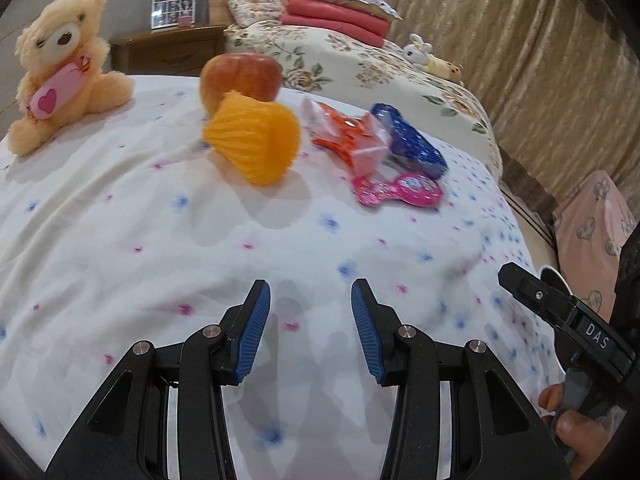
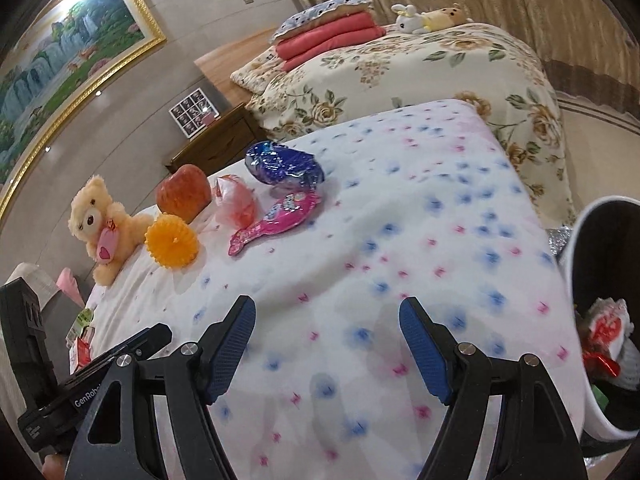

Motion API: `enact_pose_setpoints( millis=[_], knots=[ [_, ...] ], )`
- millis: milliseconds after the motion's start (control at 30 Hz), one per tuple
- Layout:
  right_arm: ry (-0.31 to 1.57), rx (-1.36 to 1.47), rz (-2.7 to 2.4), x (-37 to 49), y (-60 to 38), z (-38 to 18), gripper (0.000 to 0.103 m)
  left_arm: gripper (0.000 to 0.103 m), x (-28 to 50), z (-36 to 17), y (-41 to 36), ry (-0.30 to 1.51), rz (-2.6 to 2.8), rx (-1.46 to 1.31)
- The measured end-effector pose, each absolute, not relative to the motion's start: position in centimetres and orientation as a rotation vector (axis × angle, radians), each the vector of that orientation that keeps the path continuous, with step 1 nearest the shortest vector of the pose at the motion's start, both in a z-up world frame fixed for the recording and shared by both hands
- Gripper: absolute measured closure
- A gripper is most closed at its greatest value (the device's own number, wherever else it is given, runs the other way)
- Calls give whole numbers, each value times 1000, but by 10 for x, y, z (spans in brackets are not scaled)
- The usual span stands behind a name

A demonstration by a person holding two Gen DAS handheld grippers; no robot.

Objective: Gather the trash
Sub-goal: 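Move both tools back over the orange foam net and blue wrapper, then grasp the orange foam net with the left tool while the right tool grasps the blue wrapper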

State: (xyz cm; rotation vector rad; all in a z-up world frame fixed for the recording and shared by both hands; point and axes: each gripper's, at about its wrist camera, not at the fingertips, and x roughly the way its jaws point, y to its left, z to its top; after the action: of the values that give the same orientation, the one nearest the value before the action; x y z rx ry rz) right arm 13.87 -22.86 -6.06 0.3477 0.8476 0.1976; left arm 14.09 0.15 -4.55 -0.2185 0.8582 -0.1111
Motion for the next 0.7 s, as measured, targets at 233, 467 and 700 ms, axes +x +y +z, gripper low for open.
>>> enact_pose_setpoints(
  millis=[233, 467, 700],
  knots=[
    [857, 325, 221, 159, -216, -63, 27, 61, 157, -45, 18, 854, -71, -229],
    [868, 300, 246, 184, -209, -65, 27, 55, 178, -42, 32, 841, -37, -243],
    [876, 289, 269, 215, -210, -68, 27, 52, 199, -40, 37, 833, -15, -249]
  ],
)
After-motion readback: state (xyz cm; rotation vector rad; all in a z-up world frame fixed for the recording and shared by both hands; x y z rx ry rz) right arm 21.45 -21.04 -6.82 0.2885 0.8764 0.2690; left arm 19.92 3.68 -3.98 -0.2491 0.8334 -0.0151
